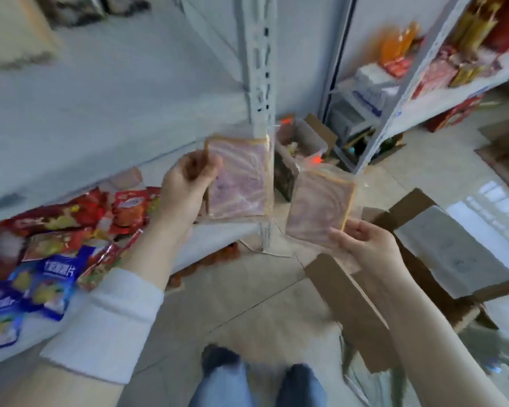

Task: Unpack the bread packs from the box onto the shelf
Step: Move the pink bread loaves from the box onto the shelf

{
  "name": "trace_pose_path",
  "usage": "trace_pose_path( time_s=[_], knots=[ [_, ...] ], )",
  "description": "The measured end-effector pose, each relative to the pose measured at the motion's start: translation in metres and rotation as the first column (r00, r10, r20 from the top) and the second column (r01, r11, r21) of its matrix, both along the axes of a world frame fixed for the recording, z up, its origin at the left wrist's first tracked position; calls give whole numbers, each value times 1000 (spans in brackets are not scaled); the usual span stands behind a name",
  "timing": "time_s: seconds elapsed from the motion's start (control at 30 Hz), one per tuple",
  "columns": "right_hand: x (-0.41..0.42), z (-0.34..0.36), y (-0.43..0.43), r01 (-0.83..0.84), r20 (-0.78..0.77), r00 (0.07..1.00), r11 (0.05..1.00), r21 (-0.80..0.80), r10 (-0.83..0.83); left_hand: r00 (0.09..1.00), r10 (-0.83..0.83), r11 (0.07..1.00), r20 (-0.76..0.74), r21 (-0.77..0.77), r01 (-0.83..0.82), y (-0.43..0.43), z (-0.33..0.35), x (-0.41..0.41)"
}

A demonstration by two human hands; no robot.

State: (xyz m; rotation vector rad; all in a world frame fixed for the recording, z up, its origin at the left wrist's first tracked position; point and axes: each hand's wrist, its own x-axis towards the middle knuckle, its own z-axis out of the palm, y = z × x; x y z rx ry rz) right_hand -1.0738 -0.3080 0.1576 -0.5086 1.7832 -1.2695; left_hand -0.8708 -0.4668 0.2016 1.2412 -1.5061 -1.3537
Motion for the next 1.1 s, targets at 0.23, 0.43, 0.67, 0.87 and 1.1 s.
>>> trace_pose_path(
  time_s=[0.23, 0.43, 0.67, 0.87, 1.1],
  knots=[
    [196, 89, -141, -301, -92, 953, 923, -240, 287, 943, 313, 935, -113, -136, -327, -64, 83, 251],
    [375, 104, -271, -462, -181, 886, 838, -289, 426, 828, 538, 821, -157, -123, -557, -138, 80, 429],
    [502, 94, -393, -421, -101, 907, 863, -281, 410, 736, 659, 734, -156, -78, -675, -245, 51, 523],
    [535, 72, -458, -382, -279, 908, 894, -236, 314, 687, 727, 676, -1, -174, -716, -317, 44, 539],
    [555, 80, -458, -259, -543, 831, 947, -188, 119, 676, 715, 698, 180, -246, -673, -335, 50, 532]
  ],
)
